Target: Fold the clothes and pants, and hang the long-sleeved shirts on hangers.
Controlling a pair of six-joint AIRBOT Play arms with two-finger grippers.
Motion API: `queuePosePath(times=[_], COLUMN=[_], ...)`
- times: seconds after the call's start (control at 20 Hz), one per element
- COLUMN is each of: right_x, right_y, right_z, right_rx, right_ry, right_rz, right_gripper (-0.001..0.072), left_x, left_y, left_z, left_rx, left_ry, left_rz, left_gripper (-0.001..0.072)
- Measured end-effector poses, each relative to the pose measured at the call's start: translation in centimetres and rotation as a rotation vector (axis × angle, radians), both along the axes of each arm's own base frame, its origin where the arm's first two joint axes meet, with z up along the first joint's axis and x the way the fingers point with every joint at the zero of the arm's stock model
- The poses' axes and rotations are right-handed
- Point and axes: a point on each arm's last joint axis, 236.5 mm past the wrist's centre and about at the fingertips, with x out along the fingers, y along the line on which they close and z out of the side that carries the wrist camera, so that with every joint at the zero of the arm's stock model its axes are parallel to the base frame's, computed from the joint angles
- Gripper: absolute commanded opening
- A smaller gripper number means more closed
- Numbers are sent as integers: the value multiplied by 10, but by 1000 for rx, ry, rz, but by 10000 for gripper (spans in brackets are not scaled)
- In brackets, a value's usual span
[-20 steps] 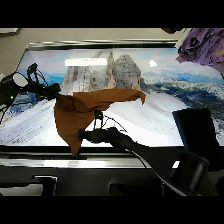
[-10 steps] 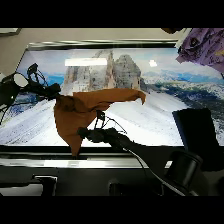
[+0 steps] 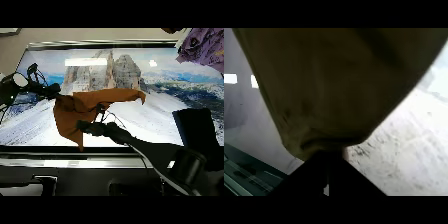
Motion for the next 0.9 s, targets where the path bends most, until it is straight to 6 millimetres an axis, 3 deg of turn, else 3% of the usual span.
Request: queuePosePath(times=[0.1,0.2,0.3,0.4,0.5,0.65,0.75,0.9], right_x=[38,81,116,130,116,54,6,-50], right_y=[-25,-67,-124,-190,-253,-321,-350,-378], right_z=[43,107,190,284,373,479,522,558], right_rx=[-8,-18,-32,-54,-83,-132,-162,-182], right_ry=[-97,-229,-394,-574,-749,-967,-1072,-1172], right_rz=[-1,-24,-67,-134,-209,-294,-338,-395], right_gripper=[24,24,24,25,25,25,25,25], left_x=[10,25,38,43,30,-19,-64,-125], left_y=[4,8,13,18,19,16,14,11], left_z=[21,63,124,205,296,407,462,516], left_rx=[3,7,16,34,47,49,57,64], left_ry=[-53,-152,-291,-476,-682,-943,-1081,-1230], left_rz=[4,10,17,19,25,34,39,44], left_gripper=[15,15,16,16,16,16,16,16])
